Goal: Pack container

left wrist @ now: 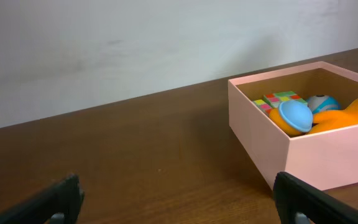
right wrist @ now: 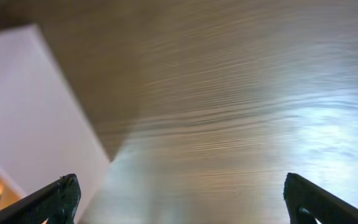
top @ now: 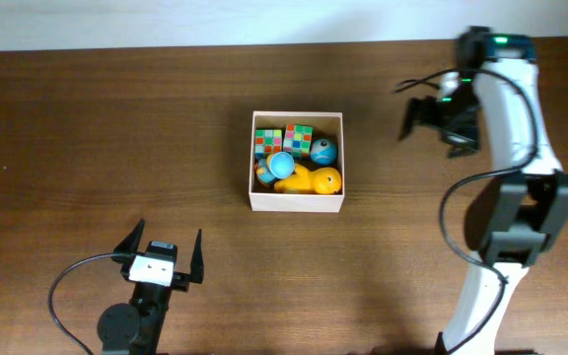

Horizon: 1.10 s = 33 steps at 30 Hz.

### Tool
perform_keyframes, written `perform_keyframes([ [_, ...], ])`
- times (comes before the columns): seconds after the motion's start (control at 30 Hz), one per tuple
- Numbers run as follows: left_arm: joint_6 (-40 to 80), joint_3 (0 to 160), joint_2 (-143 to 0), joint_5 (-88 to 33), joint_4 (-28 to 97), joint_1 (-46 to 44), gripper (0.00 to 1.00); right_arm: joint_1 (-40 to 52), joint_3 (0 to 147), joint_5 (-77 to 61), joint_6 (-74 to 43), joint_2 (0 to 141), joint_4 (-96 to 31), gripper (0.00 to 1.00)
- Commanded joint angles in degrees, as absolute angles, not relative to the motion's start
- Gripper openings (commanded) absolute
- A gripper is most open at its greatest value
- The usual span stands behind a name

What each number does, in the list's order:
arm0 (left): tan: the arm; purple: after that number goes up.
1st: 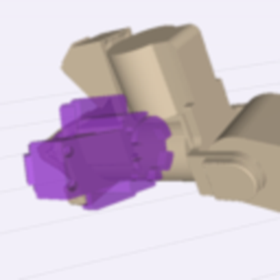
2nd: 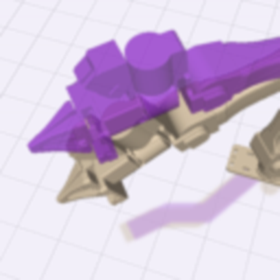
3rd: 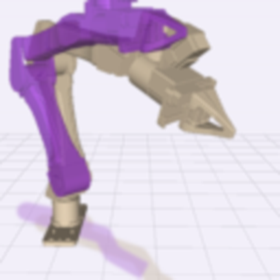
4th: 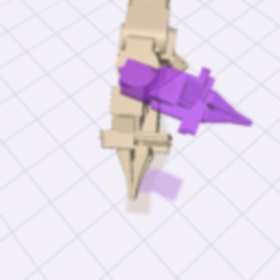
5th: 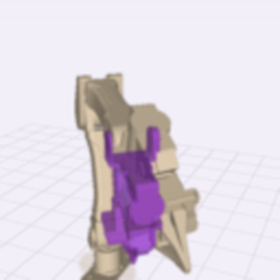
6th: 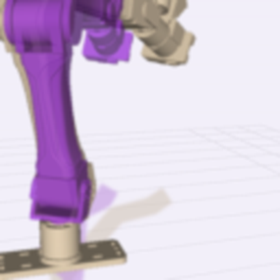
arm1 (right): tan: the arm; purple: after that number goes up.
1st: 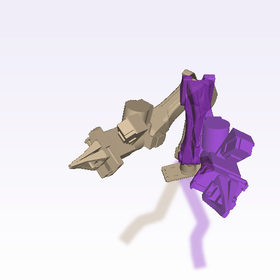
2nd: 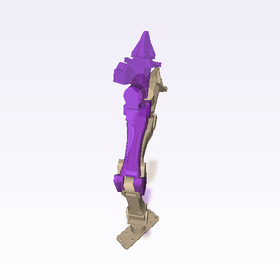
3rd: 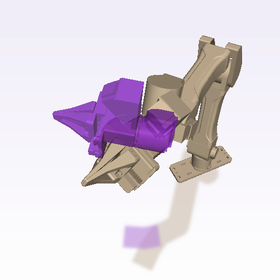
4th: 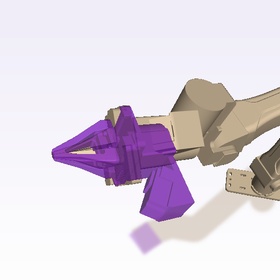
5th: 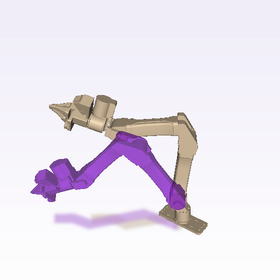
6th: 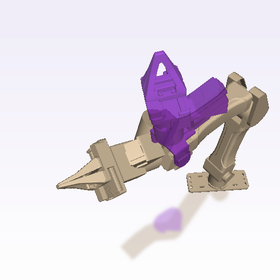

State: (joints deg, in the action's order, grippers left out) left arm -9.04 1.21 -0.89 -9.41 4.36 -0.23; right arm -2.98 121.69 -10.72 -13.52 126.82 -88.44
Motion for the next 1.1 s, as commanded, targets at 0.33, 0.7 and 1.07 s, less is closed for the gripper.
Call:
perform_keyframes([
  [0.33, -10.0, 0.6, -0.3, -8.8, 4.0, 0.1, 0.99, 4.8, 119.1, -11.4, -13.8, 105.3, -88.5, 0.99],
  [0.7, -10.0, 0.6, -0.3, -8.8, 4.0, 0.1, 0.99, 4.1, 106.0, -11.4, -13.8, 83.3, -88.5, 0.99],
  [1.07, -10.0, 0.6, -0.3, -8.8, 4.0, 0.1, 0.99, 4.1, 108.2, -11.8, -15.4, 75.6, -83.7, 0.99],
])
